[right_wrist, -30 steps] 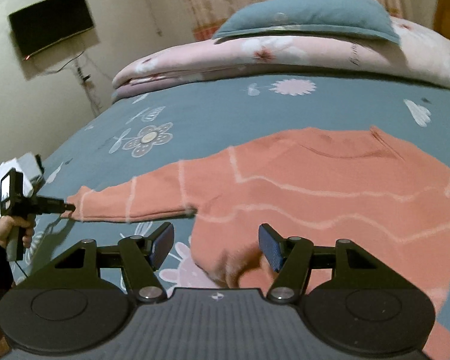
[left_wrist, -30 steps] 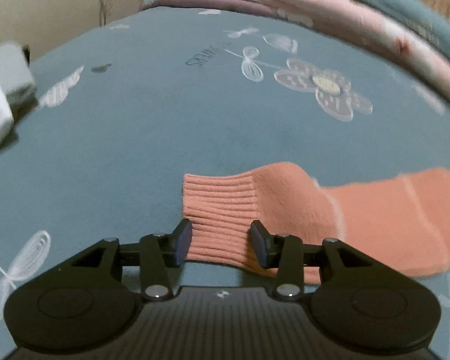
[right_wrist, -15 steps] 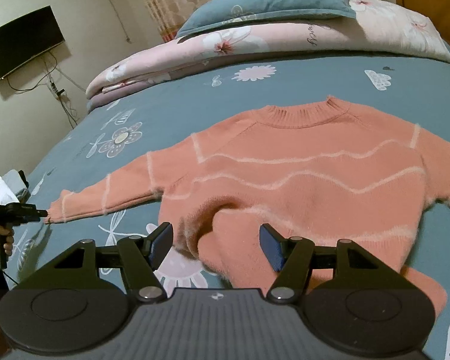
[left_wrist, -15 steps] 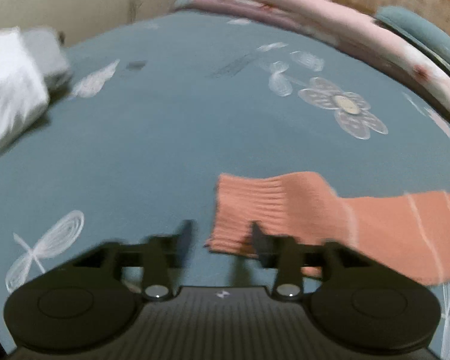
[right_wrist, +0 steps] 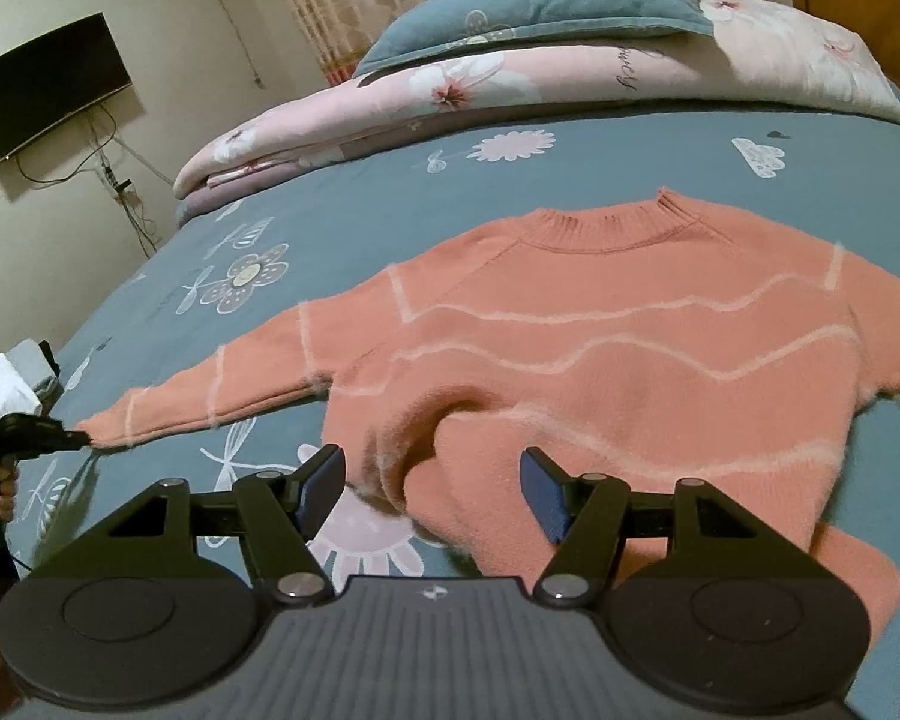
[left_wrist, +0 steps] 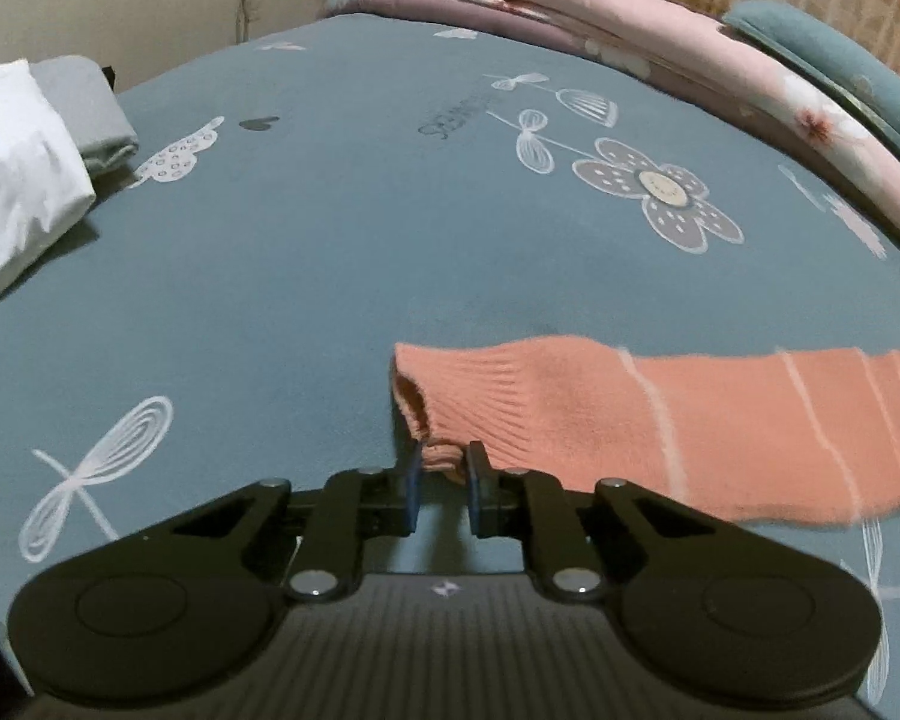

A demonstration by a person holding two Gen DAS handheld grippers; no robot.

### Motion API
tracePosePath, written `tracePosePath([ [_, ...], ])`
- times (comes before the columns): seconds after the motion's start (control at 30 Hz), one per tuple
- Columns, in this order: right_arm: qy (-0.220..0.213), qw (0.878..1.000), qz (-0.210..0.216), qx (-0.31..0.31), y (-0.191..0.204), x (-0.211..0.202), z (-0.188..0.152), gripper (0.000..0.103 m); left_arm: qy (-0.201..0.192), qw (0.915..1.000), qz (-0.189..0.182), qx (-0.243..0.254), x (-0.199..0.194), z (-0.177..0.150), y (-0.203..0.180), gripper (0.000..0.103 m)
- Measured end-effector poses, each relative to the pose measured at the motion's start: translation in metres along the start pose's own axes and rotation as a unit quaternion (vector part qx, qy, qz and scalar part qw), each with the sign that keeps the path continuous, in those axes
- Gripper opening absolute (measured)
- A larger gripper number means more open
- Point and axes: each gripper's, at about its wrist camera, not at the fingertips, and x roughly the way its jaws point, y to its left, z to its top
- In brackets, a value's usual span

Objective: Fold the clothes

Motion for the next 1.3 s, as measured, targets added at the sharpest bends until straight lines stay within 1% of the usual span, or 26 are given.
tracePosePath([
  [0.03, 0.0, 1.0, 0.0, 0.0, 0.0, 0.0, 0.0, 0.069, 0.001, 1.0, -0.002, 0.003, -0.004, -0.002, 0.003, 0.014],
  [0.07, -0.001, 1.0, -0.001, 0.001, 0.001, 0.0, 0.0, 0.069, 0.002, 1.0, -0.004, 0.008, -0.006, -0.003, 0.004, 0.019],
  [0.1, -0.001, 1.0, -0.002, 0.001, 0.001, 0.001, 0.001, 0.069, 0.002, 0.9999, 0.004, 0.014, -0.007, -0.003, 0.004, 0.018],
  [0.13, -0.001, 1.0, -0.002, 0.001, 0.002, 0.001, 0.001, 0.069, -0.003, 0.9995, 0.022, 0.023, -0.008, -0.001, 0.002, 0.016],
  [0.2, -0.001, 1.0, 0.0, -0.003, 0.004, 0.001, 0.0, 0.069, -0.014, 0.9977, 0.053, 0.039, -0.012, 0.003, -0.004, 0.02],
  [0.27, 0.0, 1.0, -0.002, -0.009, 0.005, 0.001, -0.001, 0.07, -0.029, 0.9975, 0.046, 0.046, -0.017, 0.007, -0.014, 0.025],
  [0.3, 0.001, 1.0, -0.003, -0.011, 0.005, 0.002, -0.001, 0.07, -0.035, 0.9972, 0.034, 0.057, -0.017, 0.009, -0.024, 0.027],
  [0.33, 0.001, 1.0, -0.006, -0.012, 0.005, 0.003, -0.001, 0.07, -0.036, 0.9964, 0.016, 0.074, -0.014, 0.01, -0.039, 0.033],
  [0.37, 0.002, 1.0, -0.008, -0.012, 0.005, 0.004, -0.001, 0.07, -0.037, 0.9952, -0.002, 0.091, -0.01, 0.011, -0.054, 0.036],
  [0.43, 0.003, 1.0, -0.009, -0.015, 0.005, 0.004, 0.0, 0.07, -0.03, 0.9912, -0.03, 0.125, 0.004, 0.009, -0.086, 0.036],
  [0.5, 0.002, 1.0, -0.011, -0.022, 0.005, 0.004, -0.001, 0.07, -0.02, 0.9845, -0.052, 0.166, 0.02, 0.004, -0.12, 0.037],
  [0.53, 0.002, 1.0, -0.015, -0.026, 0.005, 0.004, -0.001, 0.07, -0.016, 0.9808, -0.06, 0.185, 0.028, 0.002, -0.136, 0.039],
  [0.6, -0.002, 0.999, -0.024, -0.036, 0.005, 0.004, -0.003, 0.071, -0.016, 0.9779, -0.042, 0.204, 0.042, -0.005, -0.148, 0.043],
  [0.67, -0.008, 0.998, -0.036, -0.044, 0.002, 0.002, -0.006, 0.074, -0.026, 0.9829, -0.037, 0.179, 0.048, -0.007, -0.139, 0.053],
  [0.7, -0.01, 0.998, -0.04, -0.043, -0.001, 0.002, -0.007, 0.074, -0.027, 0.9858, -0.032, 0.162, 0.048, -0.005, -0.131, 0.054],
  [0.77, -0.013, 0.998, -0.046, -0.038, -0.009, 0.001, -0.01, 0.074, -0.025, 0.9891, -0.003, 0.145, 0.046, 0.0, -0.121, 0.057],
  [0.8, -0.015, 0.998, -0.049, -0.035, -0.013, 0.0, -0.012, 0.074, -0.023, 0.9904, 0.008, 0.136, 0.045, 0.002, -0.117, 0.056],
  [0.83, -0.019, 0.998, -0.053, -0.031, -0.017, 0.0, -0.013, 0.074, -0.018, 0.992, 0.005, 0.125, 0.04, 0.004, -0.118, 0.047],
  [0.87, -0.024, 0.998, -0.059, -0.027, -0.021, -0.001, -0.015, 0.075, -0.014, 0.993, -0.001, 0.117, 0.035, 0.006, -0.12, 0.047],
  [0.9, -0.03, 0.997, -0.063, -0.022, -0.024, -0.002, -0.016, 0.076, -0.018, 0.9922, -0.022, 0.122, 0.028, 0.007, -0.127, 0.047],
  [0.97, -0.036, 0.997, -0.062, -0.008, -0.032, -0.002, -0.02, 0.079, -0.026, 0.9874, -0.061, 0.144, 0.016, 0.006, -0.149, 0.049],
  [1.0, -0.038, 0.997, -0.06, 0.0, -0.036, -0.002, -0.022, 0.078, -0.029, 0.9837, -0.077, 0.16, 0.011, 0.005, -0.164, 0.049],
  [1.1, -0.039, 0.998, -0.056, 0.005, -0.042, -0.001, -0.026, 0.079, -0.03, 0.967, -0.13, 0.217, 0.007, 0.002, -0.219, 0.049],
  [1.13, -0.04, 0.998, -0.054, 0.007, -0.044, -0.001, -0.027, 0.079, -0.026, 0.9627, -0.143, 0.228, 0.008, 0.001, -0.234, 0.049],
  [1.23, -0.044, 0.998, -0.046, 0.018, -0.051, 0.0, -0.029, 0.079, -0.019, 0.9543, -0.175, 0.242, 0.022, 0.001, -0.278, 0.049],
  [1.3, -0.045, 0.998, -0.041, 0.022, -0.055, 0.001, -0.031, 0.08, -0.009, 0.9521, -0.187, 0.242, 0.033, -0.002, -0.298, 0.049],
])
